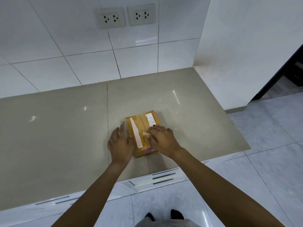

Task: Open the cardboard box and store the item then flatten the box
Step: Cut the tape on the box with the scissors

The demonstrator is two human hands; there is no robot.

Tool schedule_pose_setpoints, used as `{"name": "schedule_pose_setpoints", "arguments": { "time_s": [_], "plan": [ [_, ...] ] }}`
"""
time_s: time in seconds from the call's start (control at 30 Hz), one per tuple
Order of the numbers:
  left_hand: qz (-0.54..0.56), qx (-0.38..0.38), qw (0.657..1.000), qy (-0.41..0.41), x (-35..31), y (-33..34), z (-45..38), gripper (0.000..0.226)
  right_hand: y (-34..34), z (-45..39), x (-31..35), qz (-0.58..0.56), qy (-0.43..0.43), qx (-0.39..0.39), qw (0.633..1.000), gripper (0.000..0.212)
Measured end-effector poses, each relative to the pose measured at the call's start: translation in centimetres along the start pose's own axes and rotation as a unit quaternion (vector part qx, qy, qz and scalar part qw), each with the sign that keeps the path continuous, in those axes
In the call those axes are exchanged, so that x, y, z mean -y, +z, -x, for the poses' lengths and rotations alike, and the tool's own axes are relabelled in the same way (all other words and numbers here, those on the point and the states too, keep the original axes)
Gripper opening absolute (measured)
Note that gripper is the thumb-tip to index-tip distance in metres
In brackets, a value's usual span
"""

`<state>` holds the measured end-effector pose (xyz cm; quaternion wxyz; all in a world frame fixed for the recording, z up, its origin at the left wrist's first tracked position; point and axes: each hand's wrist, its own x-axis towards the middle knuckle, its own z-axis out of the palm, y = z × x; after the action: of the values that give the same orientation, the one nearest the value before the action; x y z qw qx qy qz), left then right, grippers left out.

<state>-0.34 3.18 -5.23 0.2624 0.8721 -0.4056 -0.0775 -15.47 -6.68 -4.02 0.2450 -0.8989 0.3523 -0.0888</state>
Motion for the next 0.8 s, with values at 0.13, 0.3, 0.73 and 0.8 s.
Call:
{"name": "schedule_pose_setpoints", "arguments": {
  "time_s": [0.13,0.3,0.73,0.8],
  "plan": [
    [-0.017,0.024,0.999,0.038,-3.8,1.5,1.6,0.072,-0.3,-0.2,0.8,-0.023,0.023,-0.054,0.998,0.026],
    [-0.116,0.143,0.983,-0.029,-4.9,3.9,2.5,0.096,-0.7,-0.5,1.4,-0.066,0.054,-0.115,0.990,0.026],
    [-0.189,0.163,0.968,-0.033,-5.0,4.5,2.0,0.103,-6.0,-2.5,0.9,-0.242,0.132,-0.345,0.897,0.024],
    [-0.197,0.158,0.967,-0.030,-5.0,4.6,2.0,0.103,-7.7,-2.7,0.3,-0.257,0.141,-0.402,0.867,0.025]
  ]
}}
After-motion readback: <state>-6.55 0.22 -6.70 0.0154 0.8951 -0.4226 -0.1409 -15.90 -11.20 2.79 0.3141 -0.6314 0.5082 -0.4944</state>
